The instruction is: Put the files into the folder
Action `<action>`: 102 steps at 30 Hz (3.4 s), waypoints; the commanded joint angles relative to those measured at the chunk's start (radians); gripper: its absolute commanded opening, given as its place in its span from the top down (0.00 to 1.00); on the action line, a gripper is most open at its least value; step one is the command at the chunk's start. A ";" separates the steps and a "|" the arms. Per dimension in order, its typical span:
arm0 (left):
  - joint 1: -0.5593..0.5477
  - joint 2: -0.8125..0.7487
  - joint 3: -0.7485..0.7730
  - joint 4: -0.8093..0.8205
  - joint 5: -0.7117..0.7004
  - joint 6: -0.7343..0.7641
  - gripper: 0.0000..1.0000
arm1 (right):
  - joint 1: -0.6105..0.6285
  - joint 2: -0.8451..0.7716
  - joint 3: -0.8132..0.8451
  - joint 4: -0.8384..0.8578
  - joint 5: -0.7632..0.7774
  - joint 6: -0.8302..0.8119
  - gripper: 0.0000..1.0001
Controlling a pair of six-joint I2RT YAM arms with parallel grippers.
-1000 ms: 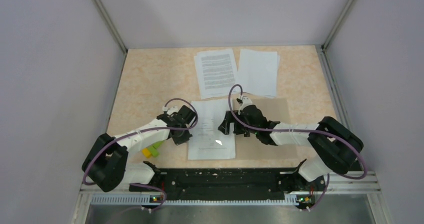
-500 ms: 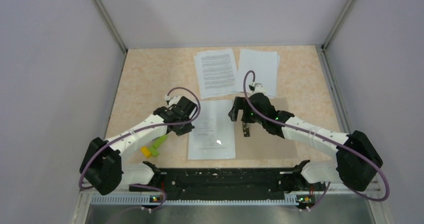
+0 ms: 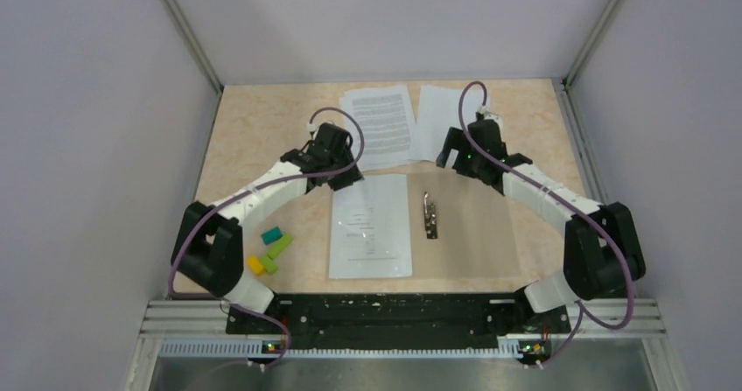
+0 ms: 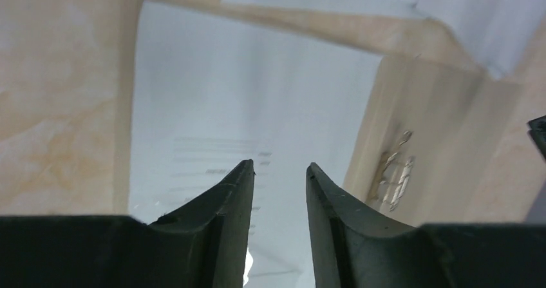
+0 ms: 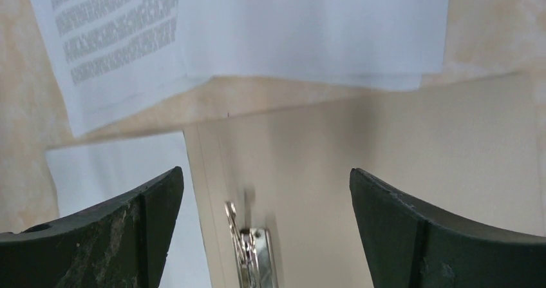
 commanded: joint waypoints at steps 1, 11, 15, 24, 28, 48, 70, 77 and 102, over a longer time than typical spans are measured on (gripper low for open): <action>0.048 0.157 0.173 0.261 0.174 0.108 0.55 | -0.135 0.103 0.112 0.125 -0.077 -0.026 0.01; 0.079 0.685 0.725 0.400 0.431 0.256 0.37 | -0.335 0.393 0.276 0.276 -0.178 0.003 0.01; 0.080 0.818 0.885 0.383 0.418 0.275 0.35 | -0.366 0.467 0.312 0.296 -0.200 0.015 0.01; 0.081 1.008 1.056 0.342 0.466 0.235 0.34 | -0.371 0.569 0.375 0.272 -0.240 -0.006 0.01; 0.075 1.029 1.039 0.356 0.494 0.203 0.34 | -0.371 0.600 0.385 0.268 -0.263 -0.009 0.01; 0.063 0.997 1.019 0.310 0.550 0.114 0.38 | -0.323 0.664 0.435 0.210 -0.326 -0.013 0.01; 0.084 0.996 1.054 0.467 0.747 -0.135 0.34 | -0.319 0.664 0.447 0.194 -0.374 -0.026 0.01; 0.093 0.964 0.986 0.546 0.767 -0.260 0.35 | -0.320 0.665 0.441 0.197 -0.384 -0.026 0.01; 0.132 0.826 0.701 0.776 0.751 -0.515 0.36 | -0.319 0.650 0.425 0.200 -0.398 -0.029 0.01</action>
